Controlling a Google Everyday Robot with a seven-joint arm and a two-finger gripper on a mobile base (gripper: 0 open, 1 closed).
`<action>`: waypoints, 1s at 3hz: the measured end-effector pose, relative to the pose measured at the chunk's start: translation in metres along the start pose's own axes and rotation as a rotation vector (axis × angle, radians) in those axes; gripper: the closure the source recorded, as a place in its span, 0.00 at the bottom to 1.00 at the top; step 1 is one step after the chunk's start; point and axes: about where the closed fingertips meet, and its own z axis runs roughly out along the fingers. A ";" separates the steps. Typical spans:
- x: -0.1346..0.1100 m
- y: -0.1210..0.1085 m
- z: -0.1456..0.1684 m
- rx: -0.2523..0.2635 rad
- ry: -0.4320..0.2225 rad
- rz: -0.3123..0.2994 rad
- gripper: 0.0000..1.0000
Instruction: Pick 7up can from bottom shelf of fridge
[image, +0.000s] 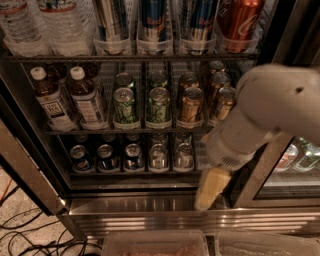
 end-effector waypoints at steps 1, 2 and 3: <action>0.004 0.044 0.064 -0.072 -0.137 0.033 0.00; -0.001 0.100 0.132 -0.159 -0.345 0.082 0.00; -0.036 0.090 0.149 -0.091 -0.630 0.166 0.00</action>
Offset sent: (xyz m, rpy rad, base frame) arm -0.0206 0.0558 -0.1447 0.9109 -0.4751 -0.2341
